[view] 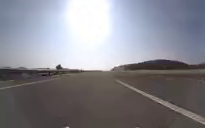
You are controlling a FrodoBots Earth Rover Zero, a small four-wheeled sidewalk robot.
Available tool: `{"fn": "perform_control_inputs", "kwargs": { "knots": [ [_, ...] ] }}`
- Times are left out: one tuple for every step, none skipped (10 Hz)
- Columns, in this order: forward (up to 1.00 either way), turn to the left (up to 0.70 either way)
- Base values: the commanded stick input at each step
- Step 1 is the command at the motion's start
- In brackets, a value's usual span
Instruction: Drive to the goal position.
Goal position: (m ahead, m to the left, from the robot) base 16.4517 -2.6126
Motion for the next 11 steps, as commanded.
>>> {"fn": "perform_control_inputs", "kwargs": {
  "knots": [
    [1.00, 0.00],
    [1.00, 0.00],
    [1.00, 0.01],
    [1.00, 0.02],
    [1.00, 0.02],
    [1.00, 0.00],
    [1.00, 0.00],
    [1.00, 0.00],
    [1.00, 0.00],
    [1.00, 0.00],
    [1.00, 0.00]
  ]
}}
